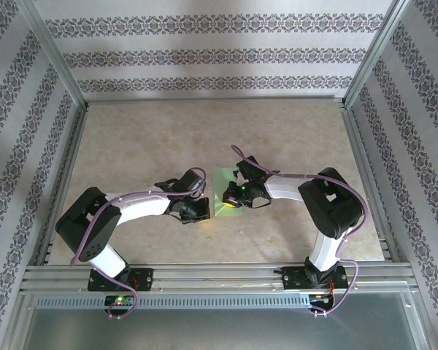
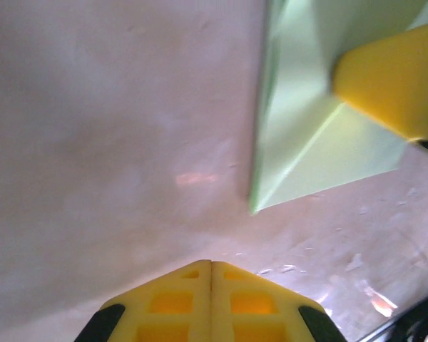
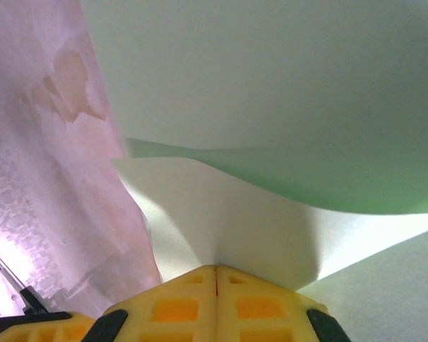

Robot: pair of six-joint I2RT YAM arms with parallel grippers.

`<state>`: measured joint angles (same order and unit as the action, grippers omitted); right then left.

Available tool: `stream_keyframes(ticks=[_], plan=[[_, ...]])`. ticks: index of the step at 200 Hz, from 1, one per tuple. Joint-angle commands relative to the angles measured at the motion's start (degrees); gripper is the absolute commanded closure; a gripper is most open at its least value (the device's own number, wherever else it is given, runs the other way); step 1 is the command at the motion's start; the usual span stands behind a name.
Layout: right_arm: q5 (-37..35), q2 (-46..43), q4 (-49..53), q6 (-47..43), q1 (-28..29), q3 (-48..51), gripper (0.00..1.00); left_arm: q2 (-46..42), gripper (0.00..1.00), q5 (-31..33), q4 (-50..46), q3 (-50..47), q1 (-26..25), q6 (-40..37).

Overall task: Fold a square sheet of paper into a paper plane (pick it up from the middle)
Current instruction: Fold the triangle a second time at the center of the table.

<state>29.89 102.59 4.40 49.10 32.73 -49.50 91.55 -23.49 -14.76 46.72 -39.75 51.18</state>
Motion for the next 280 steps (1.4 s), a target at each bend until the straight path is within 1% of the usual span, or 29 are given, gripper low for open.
stream_keyframes(ticks=[1,15,39,68,101,131,179,232,280], plan=[[-3.99,3.37,3.03,-0.23,-0.57,0.97,0.97,0.31,0.97,0.69,5.88,2.96,0.63,0.15],[-3.8,3.49,2.78,-0.09,-0.61,0.91,0.97,2.83,0.97,1.19,7.92,4.34,0.64,0.85],[-3.35,3.46,2.47,-0.2,-0.57,0.72,0.97,7.27,0.98,1.79,7.94,6.85,0.64,1.1],[-2.09,3.13,1.38,-0.5,-0.65,0.79,0.97,9.3,0.98,1.31,7.81,6.74,0.63,1.04],[0.17,2.24,-1.1,-0.93,-0.82,0.45,0.96,9.39,1.0,1.29,8.69,4.99,0.64,1.5],[1.53,0.09,-2.23,-1.65,-1.14,-0.71,0.92,9.62,1.0,1.93,8.84,3.39,0.63,2.04],[-1.43,-3.87,-1.23,-4.47,-3.11,-0.75,0.85,8.85,1.0,3.18,8.26,2.67,0.64,2.08],[-1.9,-1.64,-1.17,-6.43,-4.16,-1.98,0.84,7.85,1.0,4.13,8.16,2.06,0.64,2.68],[-0.43,1.85,-1.22,-7.53,-4.17,-4.54,0.84,7.86,1.0,3.89,8.41,1.82,0.68,2.76]])
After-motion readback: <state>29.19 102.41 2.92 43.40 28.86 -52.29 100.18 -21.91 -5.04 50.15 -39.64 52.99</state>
